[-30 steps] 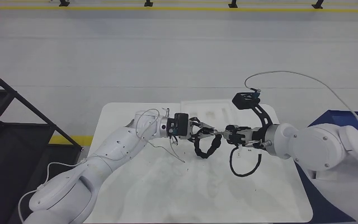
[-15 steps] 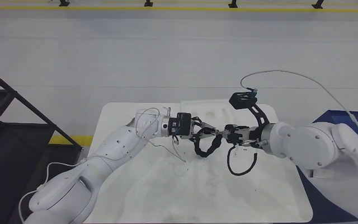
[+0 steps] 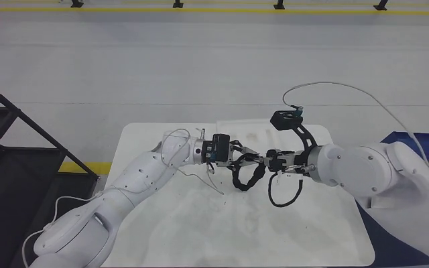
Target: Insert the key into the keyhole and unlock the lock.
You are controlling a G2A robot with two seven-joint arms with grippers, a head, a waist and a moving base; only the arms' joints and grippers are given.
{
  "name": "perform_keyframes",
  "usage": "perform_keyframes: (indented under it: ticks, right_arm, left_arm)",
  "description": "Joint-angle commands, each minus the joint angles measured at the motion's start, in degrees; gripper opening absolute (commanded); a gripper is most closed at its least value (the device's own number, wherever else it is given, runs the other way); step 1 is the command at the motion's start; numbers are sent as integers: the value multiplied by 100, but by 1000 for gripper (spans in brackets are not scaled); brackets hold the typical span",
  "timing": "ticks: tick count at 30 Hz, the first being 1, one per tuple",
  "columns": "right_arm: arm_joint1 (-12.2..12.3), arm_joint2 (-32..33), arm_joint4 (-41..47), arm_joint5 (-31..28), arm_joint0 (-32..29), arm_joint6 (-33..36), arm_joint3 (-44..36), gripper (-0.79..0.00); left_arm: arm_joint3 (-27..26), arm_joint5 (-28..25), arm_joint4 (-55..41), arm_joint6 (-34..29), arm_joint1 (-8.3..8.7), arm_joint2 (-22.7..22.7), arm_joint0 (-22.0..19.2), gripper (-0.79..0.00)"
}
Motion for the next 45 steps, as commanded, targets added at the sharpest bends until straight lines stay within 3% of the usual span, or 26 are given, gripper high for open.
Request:
perform_keyframes:
  ticks: [1, 6, 11, 17, 21, 24, 37, 41, 45]
  right_arm:
    - [0, -23, 75, -11, 56, 11, 28, 0]
    - [-4, -20, 209, -77, 177, 64, 81, 0]
    - [28, 23, -82, -1039, 237, 237, 96, 0]
    - [115, 138, -453, -1714, 110, 577, -61, 0]
    - [172, 252, -574, -2158, -4, 776, -147, 0]
    - [196, 402, -154, -2846, -134, 742, -117, 0]
    - [194, 411, -150, -2883, -167, 628, -103, 0]
    - [194, 380, -187, -3507, -289, 537, 33, 0]
    - [179, 292, -556, -4524, -214, 551, 180, 0]
  left_arm:
    - [10, -69, -32, -27, 1, -15, 15, -785]
    - [40, -324, -167, -112, -1, -58, 43, -785]
    - [-21, -836, -535, -468, 41, -152, 40, -785]
    - [-409, -1444, -1211, -1076, 221, -261, 112, -785]
    - [-437, -1444, -1343, -1211, 396, 26, -35, -785]
    - [-432, -1444, -1728, -1403, 534, 317, -203, -785]
    - [-945, -1444, -3677, -2702, 1067, 1229, -958, -785]
    - [-1087, -1444, -4182, -3190, 1142, 1490, -1103, -785]
    - [-1152, -1444, -4618, -3561, 1181, 1727, -1229, -785]
